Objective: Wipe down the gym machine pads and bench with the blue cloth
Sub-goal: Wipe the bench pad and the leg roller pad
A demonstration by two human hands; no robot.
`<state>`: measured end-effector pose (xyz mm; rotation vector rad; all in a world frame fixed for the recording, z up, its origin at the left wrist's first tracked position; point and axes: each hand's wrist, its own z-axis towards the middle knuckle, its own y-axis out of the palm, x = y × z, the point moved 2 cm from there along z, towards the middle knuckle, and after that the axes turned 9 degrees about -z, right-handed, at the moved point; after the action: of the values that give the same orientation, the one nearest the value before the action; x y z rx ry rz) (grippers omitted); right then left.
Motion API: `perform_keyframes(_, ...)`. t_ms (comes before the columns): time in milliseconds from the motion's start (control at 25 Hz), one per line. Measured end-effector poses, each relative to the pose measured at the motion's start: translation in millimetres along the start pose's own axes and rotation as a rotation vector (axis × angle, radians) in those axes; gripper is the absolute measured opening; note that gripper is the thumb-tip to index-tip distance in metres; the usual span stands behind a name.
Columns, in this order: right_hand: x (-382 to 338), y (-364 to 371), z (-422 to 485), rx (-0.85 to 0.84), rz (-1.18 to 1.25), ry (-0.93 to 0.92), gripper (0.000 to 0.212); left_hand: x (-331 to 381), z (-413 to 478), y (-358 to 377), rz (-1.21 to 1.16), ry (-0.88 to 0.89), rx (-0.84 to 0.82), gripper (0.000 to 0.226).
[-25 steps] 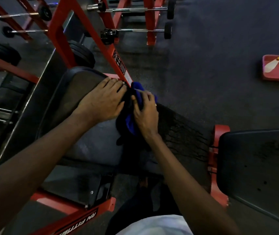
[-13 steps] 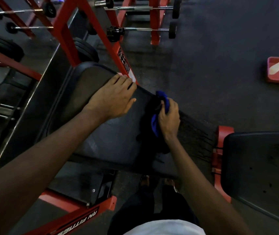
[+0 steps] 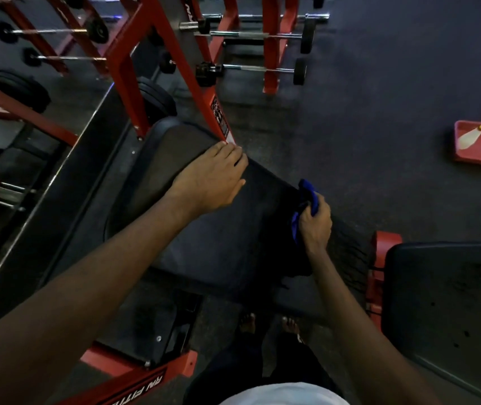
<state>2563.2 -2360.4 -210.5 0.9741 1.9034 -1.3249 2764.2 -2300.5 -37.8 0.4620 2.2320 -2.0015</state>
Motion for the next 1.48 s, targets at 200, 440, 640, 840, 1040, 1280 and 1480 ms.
perform_keyframes(200, -100, 28, -45, -0.133, 0.212, -0.419, 0.034, 42, -77, 9, -0.266, 0.176, 0.025, 0.034)
perform_keyframes(440, -198, 46, -81, -0.296, -0.076, -1.061, 0.046, 45, -105, -6, -0.410, 0.009, 0.008, 0.025)
perform_keyframes(640, -117, 31, -37, -0.158, 0.010, -0.740, 0.057, 47, -98, 1, -0.333, 0.057, 0.024, 0.034)
perform_keyframes(840, 2, 11, -14, -0.008, 0.005, -0.199, 0.055, 45, -76, 7, -0.289, -0.018, -0.005, 0.047)
perform_keyframes(1040, 5, 10, -74, -0.047, -0.039, -0.260, 0.051, 53, -30, 24, -0.129, 0.051, -0.108, 0.055)
perform_keyframes(1280, 71, 8, -94, -0.043, -0.114, -0.359, 0.051, 54, -30, 32, -0.047, 0.059, -0.077, 0.055)
perform_keyframes(1480, 96, -6, -17, 0.057, -0.134, 0.059, 0.050, 53, -31, 32, -0.030, 0.067, -0.082, 0.055)
